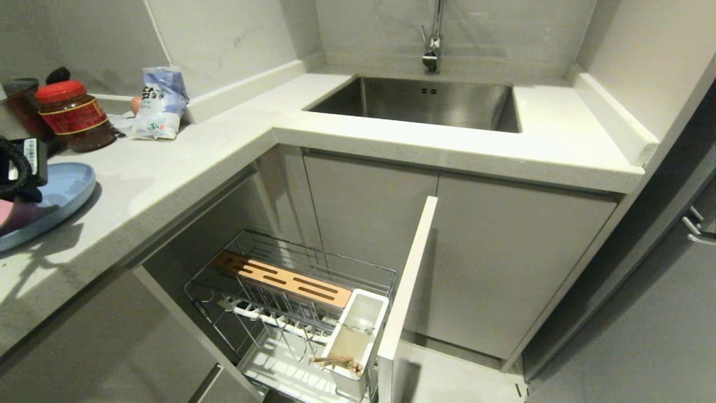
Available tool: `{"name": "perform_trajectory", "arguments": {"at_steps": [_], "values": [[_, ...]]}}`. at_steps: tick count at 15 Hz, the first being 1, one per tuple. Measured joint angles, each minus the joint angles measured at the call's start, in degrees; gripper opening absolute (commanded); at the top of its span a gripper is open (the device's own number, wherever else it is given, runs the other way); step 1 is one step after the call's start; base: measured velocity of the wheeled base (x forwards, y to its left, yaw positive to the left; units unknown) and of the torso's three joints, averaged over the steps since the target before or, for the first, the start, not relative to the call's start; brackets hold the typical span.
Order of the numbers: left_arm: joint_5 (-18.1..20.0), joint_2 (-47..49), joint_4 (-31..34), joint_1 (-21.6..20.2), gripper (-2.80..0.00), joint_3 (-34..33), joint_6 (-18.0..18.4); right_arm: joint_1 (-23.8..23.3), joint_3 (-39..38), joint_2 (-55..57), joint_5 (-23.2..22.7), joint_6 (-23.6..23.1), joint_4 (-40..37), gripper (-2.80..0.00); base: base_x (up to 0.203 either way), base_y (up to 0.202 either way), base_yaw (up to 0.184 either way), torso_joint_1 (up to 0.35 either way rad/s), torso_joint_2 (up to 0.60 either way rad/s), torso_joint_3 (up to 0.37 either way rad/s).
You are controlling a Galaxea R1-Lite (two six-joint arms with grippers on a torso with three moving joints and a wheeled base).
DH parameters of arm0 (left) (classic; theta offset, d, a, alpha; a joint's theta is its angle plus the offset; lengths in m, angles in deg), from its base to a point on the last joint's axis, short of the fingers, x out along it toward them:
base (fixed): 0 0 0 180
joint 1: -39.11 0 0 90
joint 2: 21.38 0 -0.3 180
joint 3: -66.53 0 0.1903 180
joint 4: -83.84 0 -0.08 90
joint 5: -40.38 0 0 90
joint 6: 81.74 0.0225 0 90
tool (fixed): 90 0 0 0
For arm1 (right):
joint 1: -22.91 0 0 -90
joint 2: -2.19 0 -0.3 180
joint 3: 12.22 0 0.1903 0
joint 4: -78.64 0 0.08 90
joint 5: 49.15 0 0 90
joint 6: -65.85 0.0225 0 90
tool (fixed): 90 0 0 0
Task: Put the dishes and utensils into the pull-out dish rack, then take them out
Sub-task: Take the bowl out of the cupboard
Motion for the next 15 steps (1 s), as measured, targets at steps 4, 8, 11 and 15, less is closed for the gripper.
{"name": "perform_trajectory", "arguments": {"at_steps": [4, 8, 11, 15], "values": [[-0.3, 0.3, -0.1, -0.5, 0.00, -0.1, -0.1, 0.0, 0.0, 0.0, 0.0, 0.0, 0.0, -2.80, 0.000, 0.000, 0.000, 0.000, 0.00, 0.000], [-2.0, 0.3, -0.5, -1.0, 0.00, 0.0, -0.3, 0.0, 0.0, 0.0, 0.0, 0.0, 0.0, -2.80, 0.000, 0.000, 0.000, 0.000, 0.00, 0.000], [-3.9, -0.6, -3.3, -1.7, 0.00, 0.0, -1.2, 0.0, 0.0, 0.0, 0.0, 0.0, 0.0, -2.80, 0.000, 0.000, 0.000, 0.000, 0.00, 0.000], [-4.0, -4.6, -13.2, -1.9, 0.00, -0.1, -6.2, 0.0, 0.0, 0.0, 0.0, 0.0, 0.0, -2.80, 0.000, 0.000, 0.000, 0.000, 0.00, 0.000]]}}
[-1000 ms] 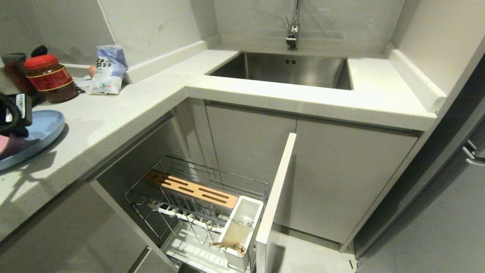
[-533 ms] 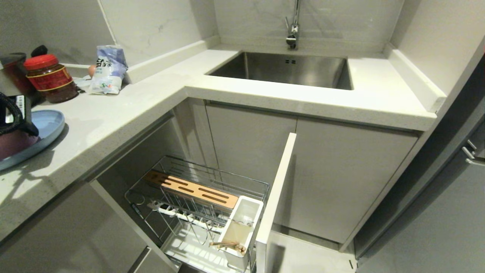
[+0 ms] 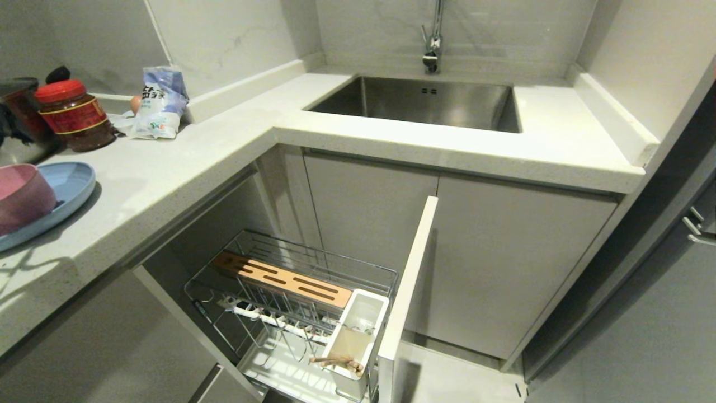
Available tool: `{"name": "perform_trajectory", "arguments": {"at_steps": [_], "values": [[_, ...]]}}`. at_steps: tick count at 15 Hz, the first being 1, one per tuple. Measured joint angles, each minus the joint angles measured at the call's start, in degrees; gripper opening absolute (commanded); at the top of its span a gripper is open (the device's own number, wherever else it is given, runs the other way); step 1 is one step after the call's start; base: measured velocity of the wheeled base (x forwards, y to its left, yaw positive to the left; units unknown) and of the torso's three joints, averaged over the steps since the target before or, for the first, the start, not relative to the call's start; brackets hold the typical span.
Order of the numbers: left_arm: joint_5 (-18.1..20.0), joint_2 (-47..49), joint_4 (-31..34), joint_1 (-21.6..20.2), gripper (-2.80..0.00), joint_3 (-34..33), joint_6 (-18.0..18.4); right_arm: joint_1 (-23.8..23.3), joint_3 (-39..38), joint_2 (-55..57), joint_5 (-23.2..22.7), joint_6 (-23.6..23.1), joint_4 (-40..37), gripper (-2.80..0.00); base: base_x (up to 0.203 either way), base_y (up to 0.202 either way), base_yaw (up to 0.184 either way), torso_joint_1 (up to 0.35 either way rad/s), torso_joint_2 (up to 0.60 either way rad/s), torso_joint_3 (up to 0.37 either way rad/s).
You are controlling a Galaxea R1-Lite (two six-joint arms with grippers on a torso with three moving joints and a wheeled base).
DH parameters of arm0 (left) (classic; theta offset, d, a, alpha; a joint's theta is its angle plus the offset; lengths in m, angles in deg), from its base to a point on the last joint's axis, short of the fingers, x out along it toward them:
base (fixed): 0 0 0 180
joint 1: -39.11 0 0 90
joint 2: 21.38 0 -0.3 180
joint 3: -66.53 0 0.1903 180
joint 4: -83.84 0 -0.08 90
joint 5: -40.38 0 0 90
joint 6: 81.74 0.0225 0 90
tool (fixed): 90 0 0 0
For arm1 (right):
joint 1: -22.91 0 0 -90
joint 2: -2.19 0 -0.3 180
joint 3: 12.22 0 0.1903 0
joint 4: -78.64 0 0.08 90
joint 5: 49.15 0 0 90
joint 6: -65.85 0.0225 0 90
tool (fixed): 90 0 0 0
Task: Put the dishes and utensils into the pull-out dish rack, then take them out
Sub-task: Take the bowl out of the cupboard, then take the fork out of the cupboard
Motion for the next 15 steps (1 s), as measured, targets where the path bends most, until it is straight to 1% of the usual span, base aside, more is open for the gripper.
{"name": "perform_trajectory", "arguments": {"at_steps": [1, 2, 4, 6, 7, 9, 11, 13, 15], "values": [[0.1, -1.4, -2.9, 0.3, 0.00, -0.2, -1.5, 0.0, 0.0, 0.0, 0.0, 0.0, 0.0, -2.80, 0.000, 0.000, 0.000, 0.000, 0.00, 0.000], [0.2, -2.6, -5.4, 0.8, -2.80, -0.6, -3.0, 0.0, 0.0, 0.0, 0.0, 0.0, 0.0, -2.80, 0.000, 0.000, 0.000, 0.000, 0.00, 0.000], [0.3, -5.7, -11.1, 2.3, -2.80, -2.6, -4.9, 0.0, 0.0, 0.0, 0.0, 0.0, 0.0, -2.80, 0.000, 0.000, 0.000, 0.000, 0.00, 0.000], [0.6, -8.7, -17.1, 5.6, -2.80, -4.9, -6.5, 0.0, 0.0, 0.0, 0.0, 0.0, 0.0, -2.80, 0.000, 0.000, 0.000, 0.000, 0.00, 0.000], [0.7, -10.0, -19.6, 8.1, -2.80, -5.9, -7.8, 0.0, 0.0, 0.0, 0.0, 0.0, 0.0, -2.80, 0.000, 0.000, 0.000, 0.000, 0.00, 0.000], [0.7, -12.0, -22.1, 13.9, -2.80, -7.2, -10.9, 0.0, 0.0, 0.0, 0.0, 0.0, 0.0, -2.80, 0.000, 0.000, 0.000, 0.000, 0.00, 0.000], [0.6, -13.3, -22.8, 22.0, -2.80, -8.1, -14.8, 0.0, 0.0, 0.0, 0.0, 0.0, 0.0, -2.80, 0.000, 0.000, 0.000, 0.000, 0.00, 0.000], [0.6, -13.7, -23.0, 29.3, -2.80, -9.9, -17.2, 0.0, 0.0, 0.0, 0.0, 0.0, 0.0, -2.80, 0.000, 0.000, 0.000, 0.000, 0.00, 0.000], [0.3, -12.7, -22.8, 34.7, -2.80, -12.2, -18.3, 0.0, 0.0, 0.0, 0.0, 0.0, 0.0, -2.80, 0.000, 0.000, 0.000, 0.000, 0.00, 0.000]]}}
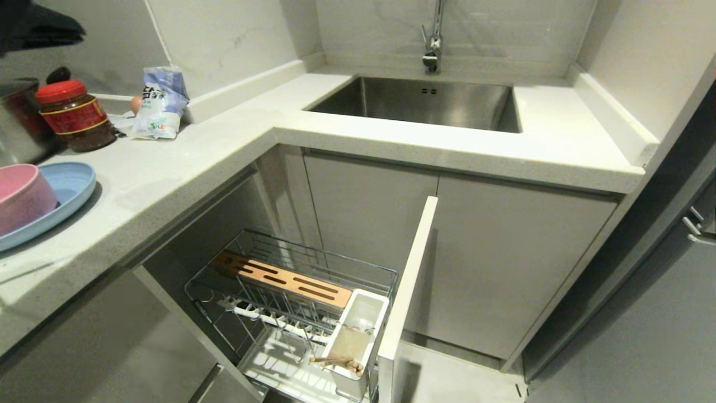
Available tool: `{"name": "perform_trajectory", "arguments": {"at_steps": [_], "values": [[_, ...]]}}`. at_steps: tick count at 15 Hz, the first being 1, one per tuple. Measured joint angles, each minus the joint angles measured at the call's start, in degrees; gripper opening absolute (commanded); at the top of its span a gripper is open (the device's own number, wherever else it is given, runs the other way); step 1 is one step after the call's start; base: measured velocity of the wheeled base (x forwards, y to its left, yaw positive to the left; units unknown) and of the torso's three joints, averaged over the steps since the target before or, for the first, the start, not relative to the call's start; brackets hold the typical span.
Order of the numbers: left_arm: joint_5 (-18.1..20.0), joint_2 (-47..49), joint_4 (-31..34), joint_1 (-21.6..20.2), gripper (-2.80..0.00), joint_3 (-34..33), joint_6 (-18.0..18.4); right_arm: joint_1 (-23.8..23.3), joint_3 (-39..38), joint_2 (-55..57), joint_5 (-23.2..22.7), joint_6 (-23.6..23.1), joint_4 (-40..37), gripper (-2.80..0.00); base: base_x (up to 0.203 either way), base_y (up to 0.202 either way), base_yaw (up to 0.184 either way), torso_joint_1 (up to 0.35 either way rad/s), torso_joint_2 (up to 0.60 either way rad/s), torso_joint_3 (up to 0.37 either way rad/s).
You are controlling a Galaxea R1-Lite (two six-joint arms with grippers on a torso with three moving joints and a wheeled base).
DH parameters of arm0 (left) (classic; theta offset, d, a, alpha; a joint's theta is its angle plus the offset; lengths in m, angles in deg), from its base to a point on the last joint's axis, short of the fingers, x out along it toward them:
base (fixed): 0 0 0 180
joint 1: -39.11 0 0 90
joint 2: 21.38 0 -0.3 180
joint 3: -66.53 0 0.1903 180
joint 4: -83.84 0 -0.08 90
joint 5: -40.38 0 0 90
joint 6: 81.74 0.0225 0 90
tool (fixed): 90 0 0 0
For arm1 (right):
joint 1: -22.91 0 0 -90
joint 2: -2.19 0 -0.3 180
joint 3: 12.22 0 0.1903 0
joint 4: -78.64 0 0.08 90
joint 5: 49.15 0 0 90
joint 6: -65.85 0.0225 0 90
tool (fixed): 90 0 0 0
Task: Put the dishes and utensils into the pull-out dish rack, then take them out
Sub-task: Take the fork out of the cupboard
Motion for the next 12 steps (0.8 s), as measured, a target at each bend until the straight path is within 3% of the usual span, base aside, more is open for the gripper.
{"name": "perform_trajectory", "arguments": {"at_steps": [2, 9, 12], "values": [[0.1, 2.2, 2.1, 3.6, -2.80, -1.6, 0.0, 0.0, 0.0, 0.0, 0.0, 0.0, 0.0, -2.80, 0.000, 0.000, 0.000, 0.000, 0.00, 0.000], [1.3, 14.7, 20.2, 13.4, -2.80, -1.9, -0.2, 0.0, 0.0, 0.0, 0.0, 0.0, 0.0, -2.80, 0.000, 0.000, 0.000, 0.000, 0.00, 0.000], [4.9, 20.6, 24.1, 15.9, -2.80, -1.6, -1.6, 0.0, 0.0, 0.0, 0.0, 0.0, 0.0, -2.80, 0.000, 0.000, 0.000, 0.000, 0.00, 0.000]]}}
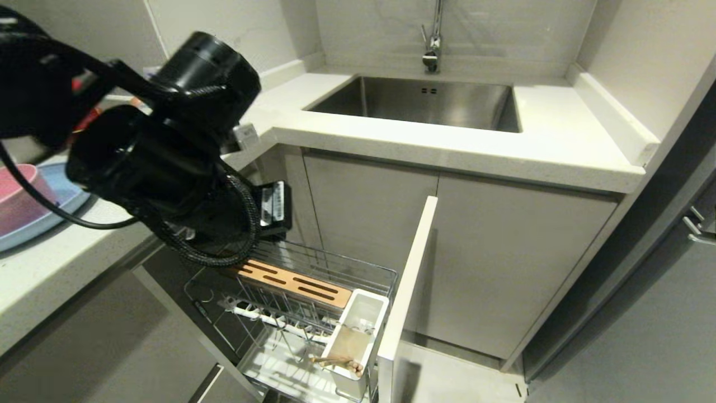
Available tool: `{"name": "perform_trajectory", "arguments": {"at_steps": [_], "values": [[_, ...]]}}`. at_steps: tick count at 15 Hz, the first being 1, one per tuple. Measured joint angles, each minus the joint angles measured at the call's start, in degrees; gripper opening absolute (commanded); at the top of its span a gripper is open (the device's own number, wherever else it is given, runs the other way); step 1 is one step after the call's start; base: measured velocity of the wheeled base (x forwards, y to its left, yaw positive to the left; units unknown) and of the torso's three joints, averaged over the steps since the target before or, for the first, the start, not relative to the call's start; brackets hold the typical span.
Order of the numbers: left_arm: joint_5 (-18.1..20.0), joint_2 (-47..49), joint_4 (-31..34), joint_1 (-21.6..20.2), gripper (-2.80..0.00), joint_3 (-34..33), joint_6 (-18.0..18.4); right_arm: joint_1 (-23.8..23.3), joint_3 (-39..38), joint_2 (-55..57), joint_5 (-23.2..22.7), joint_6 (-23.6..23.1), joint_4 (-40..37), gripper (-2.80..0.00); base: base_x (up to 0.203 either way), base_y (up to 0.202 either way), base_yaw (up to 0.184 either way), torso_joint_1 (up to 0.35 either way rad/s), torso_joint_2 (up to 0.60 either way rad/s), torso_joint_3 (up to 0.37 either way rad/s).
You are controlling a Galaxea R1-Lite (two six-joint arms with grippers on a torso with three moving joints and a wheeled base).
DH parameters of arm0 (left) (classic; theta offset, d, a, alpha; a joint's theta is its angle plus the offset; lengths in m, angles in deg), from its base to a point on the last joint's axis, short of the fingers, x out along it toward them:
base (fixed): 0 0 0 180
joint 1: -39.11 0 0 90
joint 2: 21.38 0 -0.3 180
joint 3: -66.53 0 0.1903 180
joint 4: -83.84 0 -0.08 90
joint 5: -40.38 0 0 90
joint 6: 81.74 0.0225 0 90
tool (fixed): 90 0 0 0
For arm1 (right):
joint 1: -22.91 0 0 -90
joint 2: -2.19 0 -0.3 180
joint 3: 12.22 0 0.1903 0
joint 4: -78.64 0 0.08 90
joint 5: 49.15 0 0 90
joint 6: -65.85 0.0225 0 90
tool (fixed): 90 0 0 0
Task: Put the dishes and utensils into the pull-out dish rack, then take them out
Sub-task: Take the fork out of the cupboard
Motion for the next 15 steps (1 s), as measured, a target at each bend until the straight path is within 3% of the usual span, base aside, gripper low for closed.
{"name": "perform_trajectory", "arguments": {"at_steps": [2, 5, 6, 9, 15], "values": [[3.2, 3.5, 0.1, 1.5, -2.80, 1.1, -3.8, 0.0, 0.0, 0.0, 0.0, 0.0, 0.0, -2.80, 0.000, 0.000, 0.000, 0.000, 0.00, 0.000], [3.8, 8.3, -0.8, 3.2, -2.80, 2.2, -11.8, 0.0, 0.0, 0.0, 0.0, 0.0, 0.0, -2.80, 0.000, 0.000, 0.000, 0.000, 0.00, 0.000], [3.8, 9.8, -1.7, 3.6, 0.00, 2.2, -14.6, 0.0, 0.0, 0.0, 0.0, 0.0, 0.0, -2.80, 0.000, 0.000, 0.000, 0.000, 0.00, 0.000], [3.6, 13.8, -3.7, 4.1, 0.00, 0.6, -21.2, 0.0, 0.0, 0.0, 0.0, 0.0, 0.0, -2.80, 0.000, 0.000, 0.000, 0.000, 0.00, 0.000], [3.7, 19.3, -7.9, 1.6, 0.00, -2.1, -25.9, 0.0, 0.0, 0.0, 0.0, 0.0, 0.0, -2.80, 0.000, 0.000, 0.000, 0.000, 0.00, 0.000]]}}
